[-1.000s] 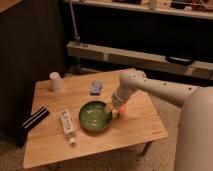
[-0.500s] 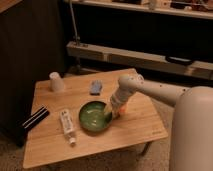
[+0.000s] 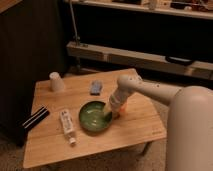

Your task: Pick up the ceramic bowl

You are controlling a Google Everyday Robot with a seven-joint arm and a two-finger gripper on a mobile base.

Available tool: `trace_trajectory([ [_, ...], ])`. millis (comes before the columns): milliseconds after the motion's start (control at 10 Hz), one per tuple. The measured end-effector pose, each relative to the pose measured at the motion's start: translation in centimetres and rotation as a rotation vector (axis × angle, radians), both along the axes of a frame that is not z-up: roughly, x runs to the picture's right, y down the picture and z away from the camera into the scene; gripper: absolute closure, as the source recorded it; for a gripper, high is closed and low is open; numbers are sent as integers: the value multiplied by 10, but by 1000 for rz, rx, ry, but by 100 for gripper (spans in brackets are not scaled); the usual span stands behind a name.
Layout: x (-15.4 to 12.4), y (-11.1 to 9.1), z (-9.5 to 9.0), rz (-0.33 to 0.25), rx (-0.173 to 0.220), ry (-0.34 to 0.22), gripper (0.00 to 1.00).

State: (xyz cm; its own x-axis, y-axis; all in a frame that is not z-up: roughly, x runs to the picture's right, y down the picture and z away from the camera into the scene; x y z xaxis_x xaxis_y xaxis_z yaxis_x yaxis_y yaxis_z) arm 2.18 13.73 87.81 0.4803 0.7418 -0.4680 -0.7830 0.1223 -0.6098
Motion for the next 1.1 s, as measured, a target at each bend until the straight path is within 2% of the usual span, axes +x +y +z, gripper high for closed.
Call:
trace_trajectory([
  [200,0,2,3,6,-7,-1,45],
  [300,0,2,5,11,-12,-4,48],
  [500,-2,5,7,17,-23,-13,67],
  [600,-5,4,7,33,-29,-32,79],
  [700,-6,3,4,53,-43,-60,86],
  [800,-8,-1,-2,91,-69,-107,90],
  [900,-13,-11,-12,121,-89,-145,90],
  [1100,-20,-31,-35,157,-100,-187,90],
])
